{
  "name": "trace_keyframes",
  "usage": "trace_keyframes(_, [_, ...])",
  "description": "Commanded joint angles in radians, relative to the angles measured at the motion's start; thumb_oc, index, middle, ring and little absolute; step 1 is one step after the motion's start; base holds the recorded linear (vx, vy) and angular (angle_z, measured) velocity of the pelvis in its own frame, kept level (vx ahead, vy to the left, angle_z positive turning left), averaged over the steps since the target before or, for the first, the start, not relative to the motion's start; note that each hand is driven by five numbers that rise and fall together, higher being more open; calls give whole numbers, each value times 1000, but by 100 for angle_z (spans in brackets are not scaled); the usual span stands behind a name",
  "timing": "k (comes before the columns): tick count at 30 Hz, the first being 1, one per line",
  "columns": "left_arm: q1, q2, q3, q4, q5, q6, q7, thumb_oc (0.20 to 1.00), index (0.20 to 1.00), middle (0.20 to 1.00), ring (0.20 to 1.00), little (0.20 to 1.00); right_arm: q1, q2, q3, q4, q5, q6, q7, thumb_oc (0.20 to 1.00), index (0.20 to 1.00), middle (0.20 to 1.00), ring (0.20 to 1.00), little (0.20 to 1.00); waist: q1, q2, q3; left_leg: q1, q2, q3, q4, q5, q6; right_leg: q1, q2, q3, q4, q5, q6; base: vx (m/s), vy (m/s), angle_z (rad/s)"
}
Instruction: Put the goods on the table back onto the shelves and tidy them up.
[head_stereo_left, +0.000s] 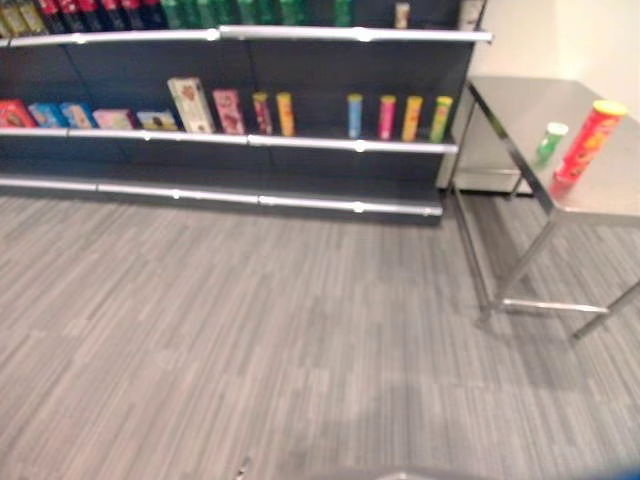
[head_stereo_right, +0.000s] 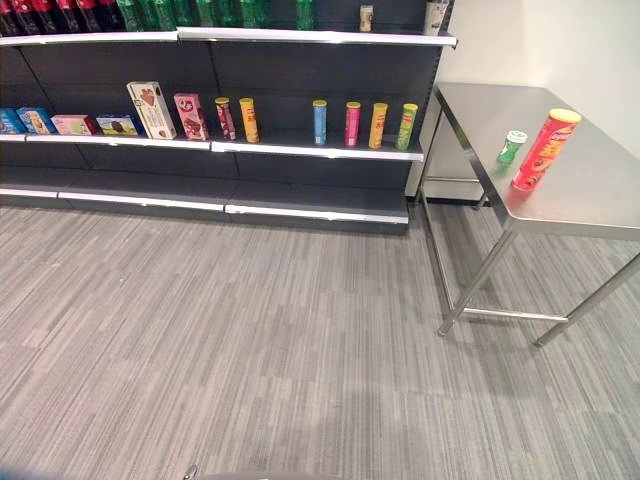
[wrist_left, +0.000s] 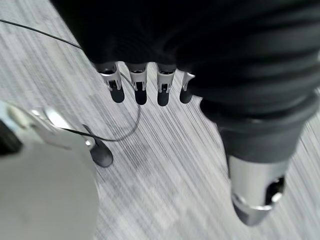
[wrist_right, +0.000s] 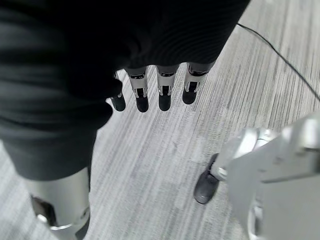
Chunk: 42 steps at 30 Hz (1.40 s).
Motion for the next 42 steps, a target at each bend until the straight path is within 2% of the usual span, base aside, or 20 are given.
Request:
trace_keyframes(1, [-64,-61,-31,24,-10,-24,-1,1000,1000,1000,1000,1000,-85,5,8,51,-57,-19,-12,1000,1000,1000,1000,1000,7,-2,8,37,52,5,0,-45,-94,35,-69,4,7,-10,80,0,0,0])
trace_keyframes(5, [-28,-68,-93,-72,-24,-29,-2,1000,1000,1000,1000,1000,-103,-1,39,41,-96,-9,-14,1000,1000,1000,1000,1000,10,1,18,36,54,8,0,-42,-93,32,-67,11,7,-5,78,-37,-6,-3])
trace_keyframes(8, [13,-72,-131,-128,-41,-6,-22,1000,1000,1000,1000,1000,-108,-2,51,32,-123,8,-8,1000,1000,1000,1000,1000,13,5,20,43,54,13,0,-45,-92,37,-65,15,7,-6,76,-3,0,-1])
trace_keyframes(11, [35,-70,-153,-138,-33,15,-36,1000,1000,1000,1000,1000,-114,-2,61,26,-143,15,-9,1000,1000,1000,1000,1000,17,8,22,47,54,12,0,-45,-92,41,-64,17,7,-7,75,-13,-4,-3])
trace_keyframes(17, [58,-56,-193,-207,2,11,-31,1000,1000,1000,1000,1000,-103,-1,62,18,-164,11,-18,1000,1000,1000,1000,1000,26,10,24,51,56,10,0,-44,-92,46,-62,18,7,-11,73,0,0,0])
trace_keyframes(27, [58,-43,-236,-215,83,1,-39,1000,1000,1000,1000,1000,-84,5,90,-3,-209,-8,-12,1000,1000,1000,1000,1000,26,11,26,53,59,9,0,-41,-92,48,-56,19,7,-17,71,0,0,0])
trace_keyframes(42, [4,-36,-195,-93,145,-6,-30,1000,1000,1000,1000,1000,-81,12,158,-34,-265,-29,-4,1000,1000,1000,1000,1000,16,2,34,62,75,3,0,-40,-101,50,-41,20,7,-30,60,6,-15,0])
